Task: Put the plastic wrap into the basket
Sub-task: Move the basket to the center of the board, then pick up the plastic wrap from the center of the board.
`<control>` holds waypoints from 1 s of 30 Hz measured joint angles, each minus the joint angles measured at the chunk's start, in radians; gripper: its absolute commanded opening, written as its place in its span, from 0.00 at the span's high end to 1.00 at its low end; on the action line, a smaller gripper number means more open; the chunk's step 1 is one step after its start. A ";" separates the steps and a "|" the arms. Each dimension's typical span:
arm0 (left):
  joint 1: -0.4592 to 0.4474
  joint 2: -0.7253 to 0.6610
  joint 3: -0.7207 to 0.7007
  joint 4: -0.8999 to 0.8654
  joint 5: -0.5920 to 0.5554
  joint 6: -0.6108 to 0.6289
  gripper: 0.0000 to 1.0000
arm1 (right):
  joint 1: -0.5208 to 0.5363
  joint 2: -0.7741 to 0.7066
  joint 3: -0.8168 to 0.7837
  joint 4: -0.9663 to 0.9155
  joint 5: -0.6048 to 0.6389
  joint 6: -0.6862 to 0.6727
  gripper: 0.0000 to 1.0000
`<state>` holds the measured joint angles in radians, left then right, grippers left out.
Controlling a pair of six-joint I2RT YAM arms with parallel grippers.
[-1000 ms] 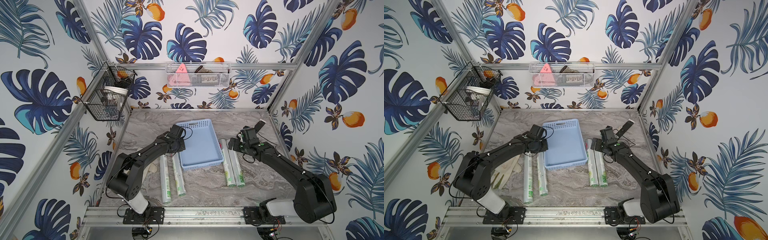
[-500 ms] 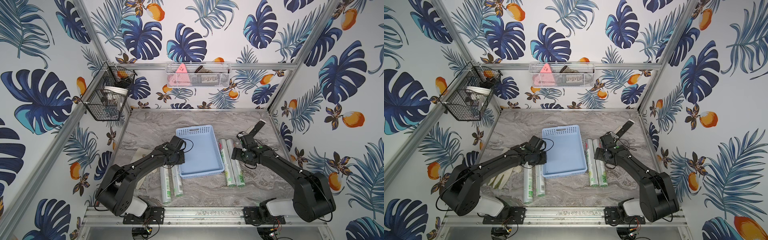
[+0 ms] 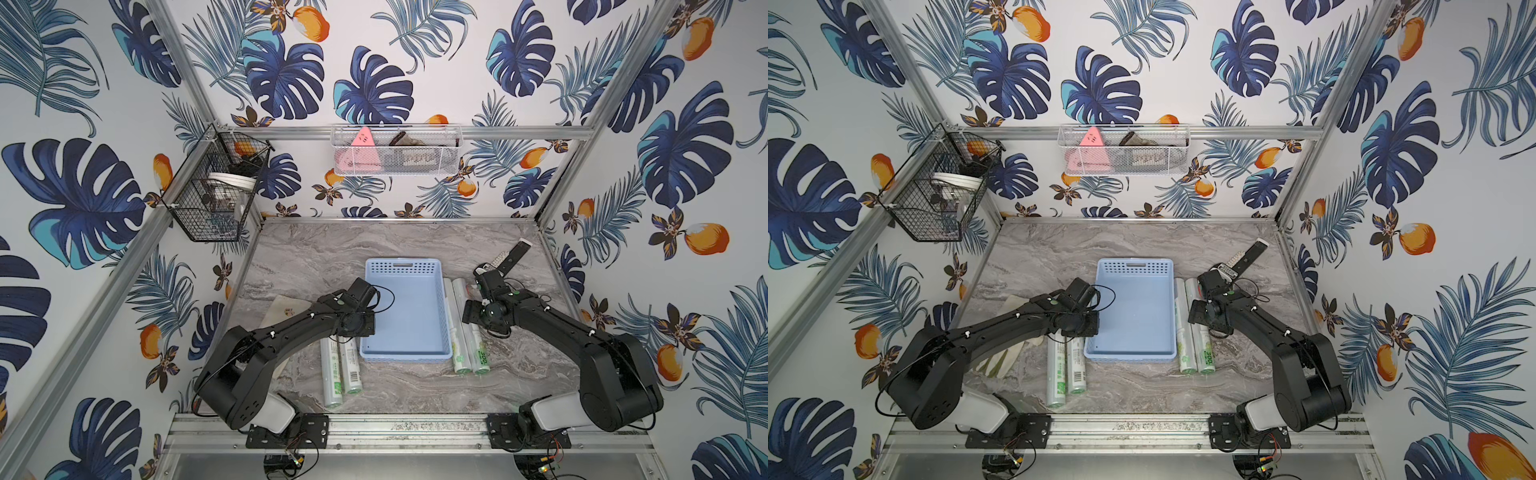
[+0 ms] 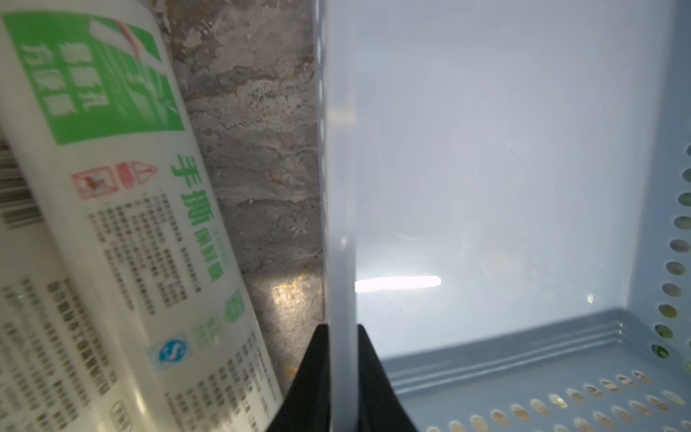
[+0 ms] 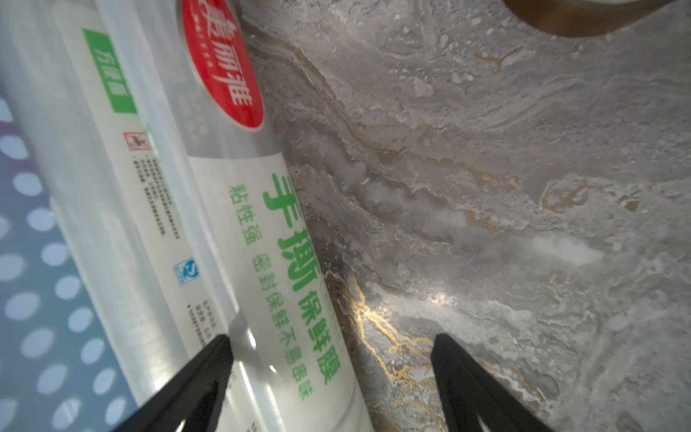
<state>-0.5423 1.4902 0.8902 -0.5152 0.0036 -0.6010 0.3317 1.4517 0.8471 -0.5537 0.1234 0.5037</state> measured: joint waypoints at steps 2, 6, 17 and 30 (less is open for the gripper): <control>-0.003 0.000 0.001 -0.008 -0.006 0.000 0.79 | 0.000 0.005 0.001 0.003 -0.004 -0.001 0.13; -0.010 -0.018 -0.001 -0.023 -0.018 -0.001 0.79 | 0.000 0.027 0.004 0.016 -0.014 -0.016 0.15; -0.045 -0.047 -0.029 -0.008 0.019 -0.041 0.79 | -0.001 0.117 0.023 0.023 -0.040 -0.048 0.24; -0.061 -0.113 -0.037 -0.024 0.005 -0.057 0.72 | -0.001 0.194 0.056 0.022 -0.050 -0.051 0.35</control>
<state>-0.6029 1.3777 0.8536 -0.5388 0.0082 -0.6582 0.3309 1.6459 0.9035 -0.5316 0.0738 0.4522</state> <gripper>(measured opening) 0.273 0.642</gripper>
